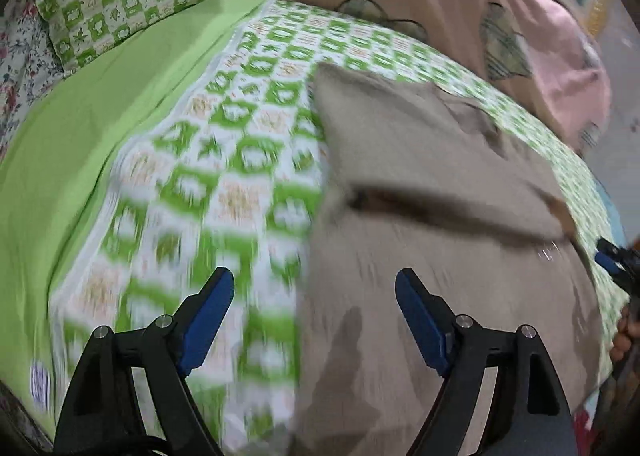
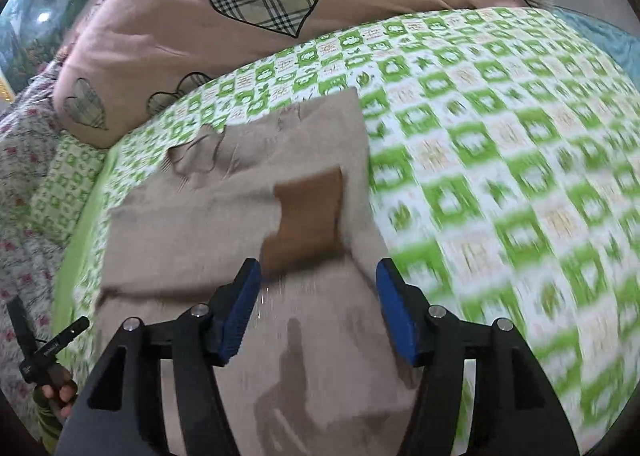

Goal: Fold small clothes
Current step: 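Fold the sweater side inward over the body and open the right tool, then grasp the brown ribbed hem with the left tool while the right tool grasps it too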

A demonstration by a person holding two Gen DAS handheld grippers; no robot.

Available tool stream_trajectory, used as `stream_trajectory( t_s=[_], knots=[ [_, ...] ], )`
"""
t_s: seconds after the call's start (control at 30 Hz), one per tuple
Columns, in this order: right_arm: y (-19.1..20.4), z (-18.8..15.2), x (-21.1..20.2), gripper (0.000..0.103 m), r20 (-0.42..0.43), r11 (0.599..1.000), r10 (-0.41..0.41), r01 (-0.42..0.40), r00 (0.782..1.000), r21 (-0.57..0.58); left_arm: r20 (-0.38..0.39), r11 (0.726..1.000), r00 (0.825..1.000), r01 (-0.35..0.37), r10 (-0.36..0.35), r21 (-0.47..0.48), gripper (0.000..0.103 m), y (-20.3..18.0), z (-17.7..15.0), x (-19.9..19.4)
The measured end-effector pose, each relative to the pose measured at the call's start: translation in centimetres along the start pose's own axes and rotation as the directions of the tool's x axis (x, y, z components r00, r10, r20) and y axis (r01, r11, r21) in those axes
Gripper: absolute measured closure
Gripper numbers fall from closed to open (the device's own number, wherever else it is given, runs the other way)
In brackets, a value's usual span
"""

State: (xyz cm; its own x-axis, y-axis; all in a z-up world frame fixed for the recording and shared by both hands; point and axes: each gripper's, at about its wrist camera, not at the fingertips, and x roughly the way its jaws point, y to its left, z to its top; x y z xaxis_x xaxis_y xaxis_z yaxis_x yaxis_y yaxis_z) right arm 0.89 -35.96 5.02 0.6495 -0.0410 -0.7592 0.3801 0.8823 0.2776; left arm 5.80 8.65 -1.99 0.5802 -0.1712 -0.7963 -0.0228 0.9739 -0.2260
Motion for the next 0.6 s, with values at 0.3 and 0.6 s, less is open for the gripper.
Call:
stream_trajectory(
  t_s=[0.3, 0.6],
  knots=[
    [-1.8, -7.8, -6.2, 0.041, -0.055, 0.982, 0.181, -0.184, 0.982, -0.046, -0.087, 0.995, 0.992, 0.096, -0.095, 0.010, 0.020, 0.9, -10.0, -5.7],
    [-4.3, -14.9, -10.5, 0.040, -0.131, 0.945, 0.319, -0.326, 0.939, -0.037, -0.269, 0.983, 0.946, 0.179, -0.181, -0.030, 0.022, 0.8, -18.0, -3.5]
  ],
)
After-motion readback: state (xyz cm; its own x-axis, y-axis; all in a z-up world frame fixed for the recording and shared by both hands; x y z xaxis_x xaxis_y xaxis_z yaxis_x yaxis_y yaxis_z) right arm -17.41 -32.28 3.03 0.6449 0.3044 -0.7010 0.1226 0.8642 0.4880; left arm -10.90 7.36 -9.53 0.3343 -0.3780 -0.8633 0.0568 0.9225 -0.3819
